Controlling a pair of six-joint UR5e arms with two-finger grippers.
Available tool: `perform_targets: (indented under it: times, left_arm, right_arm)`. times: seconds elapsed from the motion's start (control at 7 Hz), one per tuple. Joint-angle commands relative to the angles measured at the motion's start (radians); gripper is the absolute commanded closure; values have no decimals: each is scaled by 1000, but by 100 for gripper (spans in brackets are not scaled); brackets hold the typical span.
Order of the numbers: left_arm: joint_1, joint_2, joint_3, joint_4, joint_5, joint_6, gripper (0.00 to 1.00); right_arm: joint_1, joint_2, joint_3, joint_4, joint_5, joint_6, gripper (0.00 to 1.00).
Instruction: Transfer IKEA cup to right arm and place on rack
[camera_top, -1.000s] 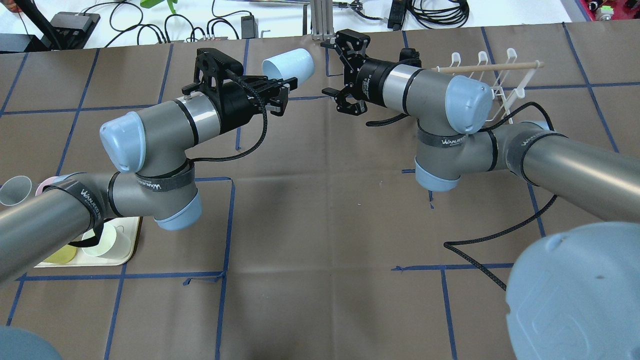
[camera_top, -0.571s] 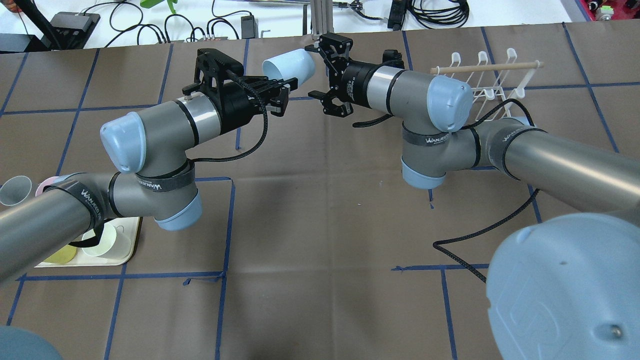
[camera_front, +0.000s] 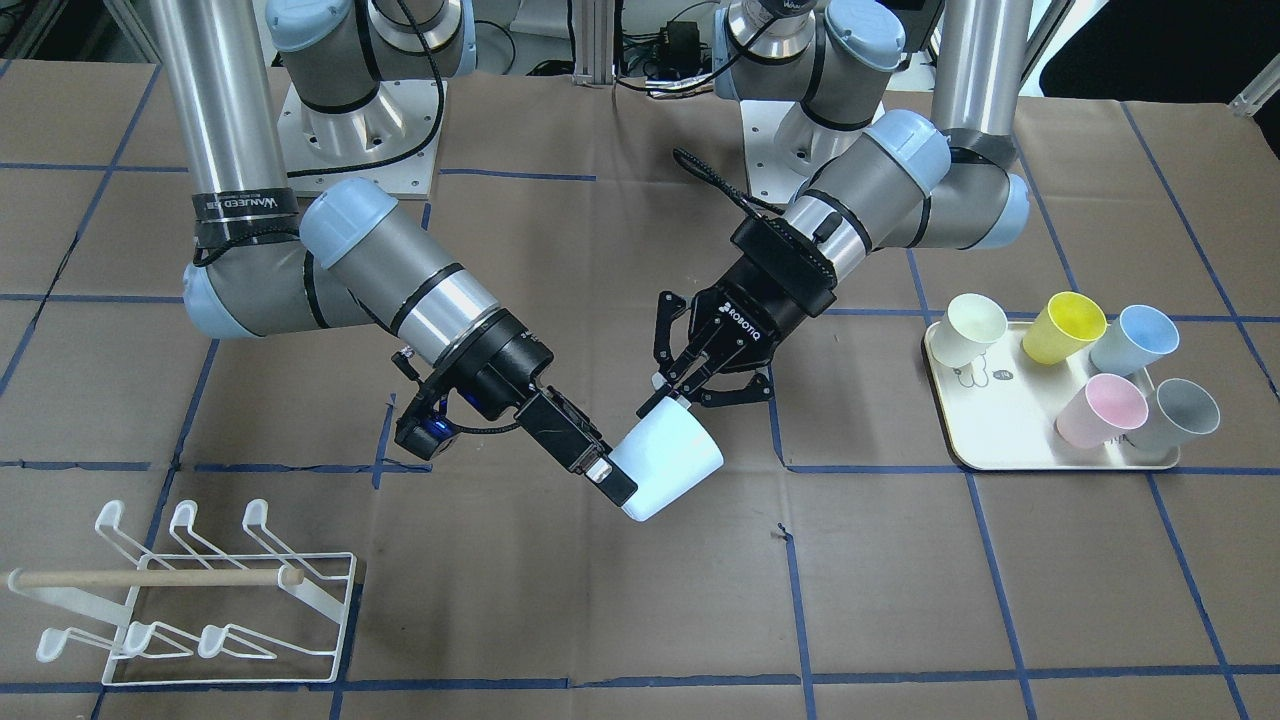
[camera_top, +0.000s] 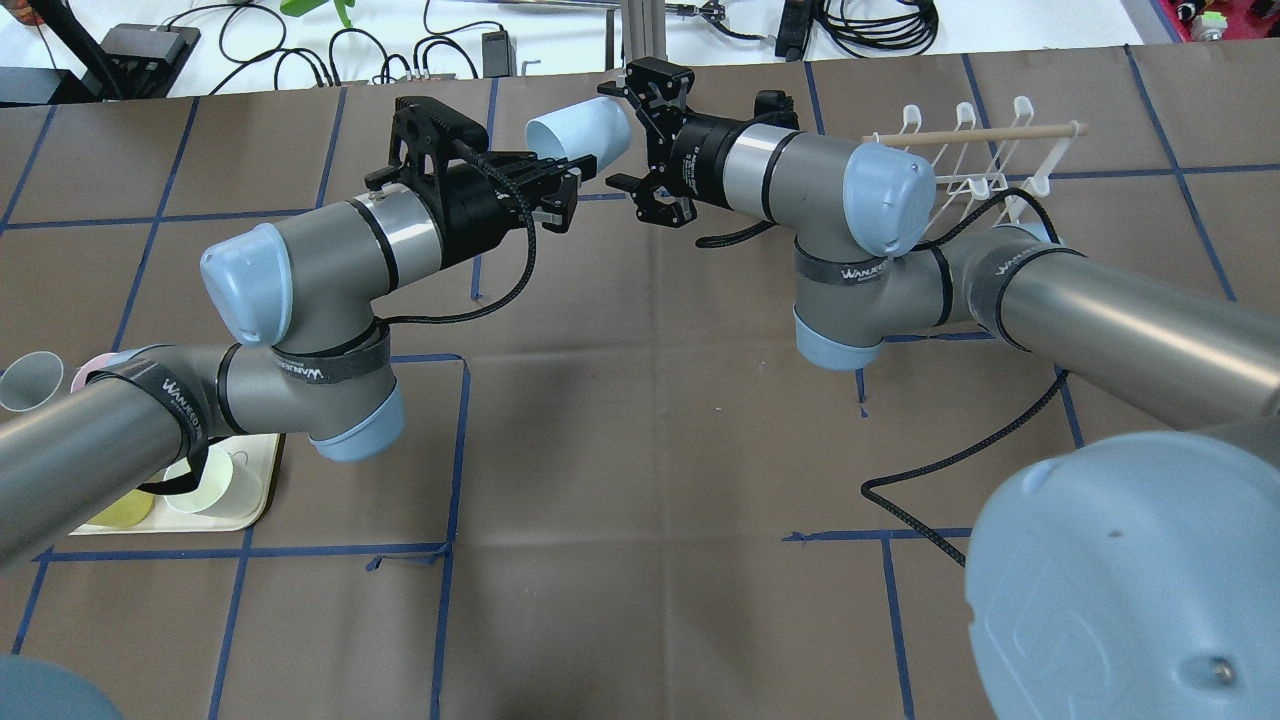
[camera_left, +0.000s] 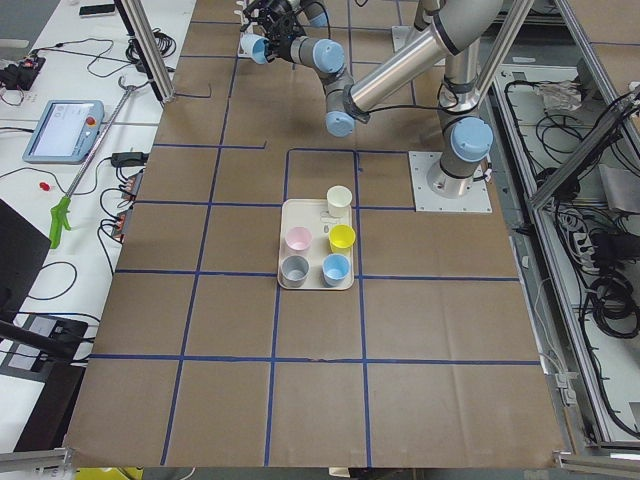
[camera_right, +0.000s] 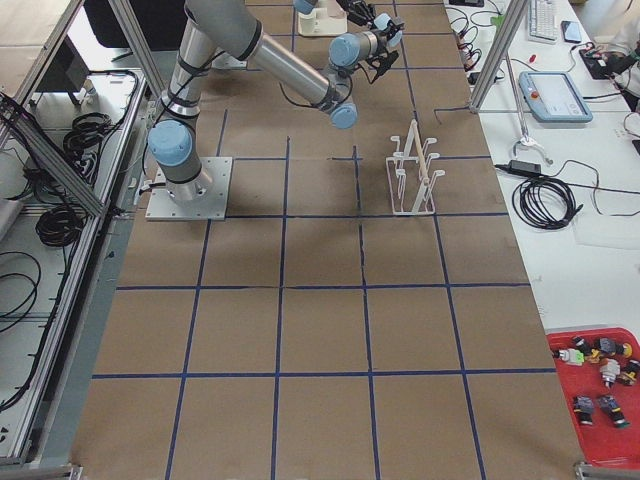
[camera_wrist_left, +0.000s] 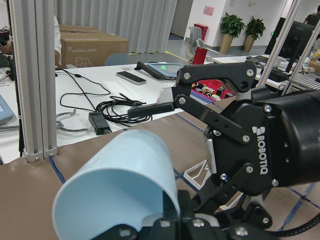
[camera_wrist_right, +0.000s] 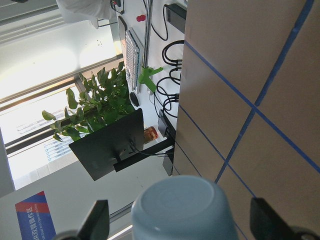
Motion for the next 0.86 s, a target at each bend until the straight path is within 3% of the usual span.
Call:
perform_targets:
  times: [0.0, 0.71]
  left_arm:
    - [0, -1, 0, 0, 0, 0, 97]
    - [-2, 0, 0, -2, 0, 0, 97]
  right_arm:
    - [9, 3, -6, 2, -6, 1, 0]
    - [35, 25, -25, 5, -12, 1, 1]
